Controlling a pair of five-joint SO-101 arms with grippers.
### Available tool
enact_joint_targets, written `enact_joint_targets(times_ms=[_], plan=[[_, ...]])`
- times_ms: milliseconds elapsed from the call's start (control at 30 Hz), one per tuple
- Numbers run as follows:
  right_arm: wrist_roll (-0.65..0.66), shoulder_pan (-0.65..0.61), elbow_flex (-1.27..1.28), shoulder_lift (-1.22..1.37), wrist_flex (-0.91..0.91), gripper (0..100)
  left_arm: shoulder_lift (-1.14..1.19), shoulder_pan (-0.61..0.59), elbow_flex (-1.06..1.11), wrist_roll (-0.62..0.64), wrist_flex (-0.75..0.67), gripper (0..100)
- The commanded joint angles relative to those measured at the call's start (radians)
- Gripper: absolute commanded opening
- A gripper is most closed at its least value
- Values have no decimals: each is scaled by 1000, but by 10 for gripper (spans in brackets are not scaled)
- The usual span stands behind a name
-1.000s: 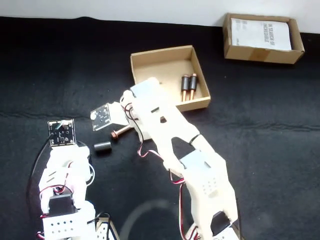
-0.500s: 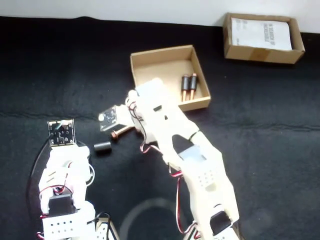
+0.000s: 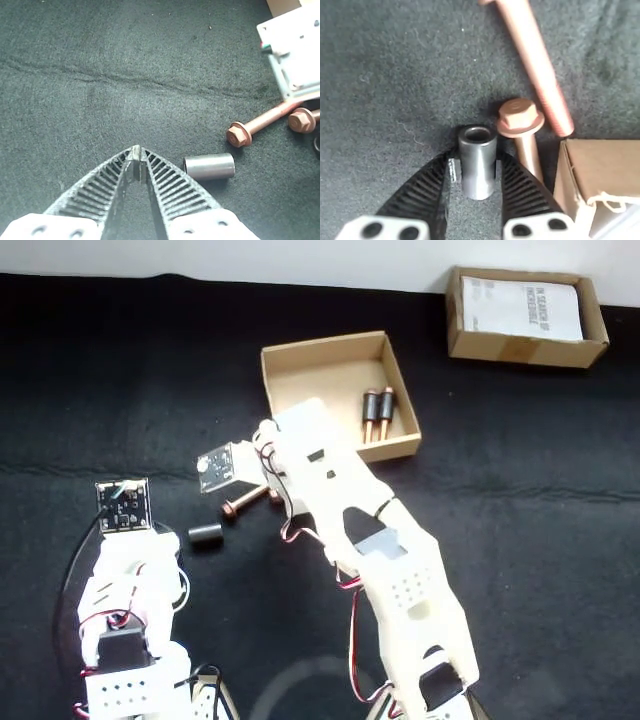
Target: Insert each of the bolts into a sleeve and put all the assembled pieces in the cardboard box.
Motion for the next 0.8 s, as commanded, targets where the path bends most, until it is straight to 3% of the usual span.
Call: enact_joint_targets(times_ms=[0, 167, 367, 600, 767], plan=[[3, 15, -10, -12, 31, 8, 1, -16, 18, -6, -18, 38], [-14, 35, -165, -113, 176, 8, 1, -16, 18, -6, -18, 38], [-172, 73, -407, -226, 309, 8, 1, -12, 18, -6, -14, 38], [-463, 110, -516, -407, 341, 8, 1, 30, 18, -5, -3, 38], [-674, 156, -503, -555, 343, 8, -8, 108, 18, -5, 169, 34]])
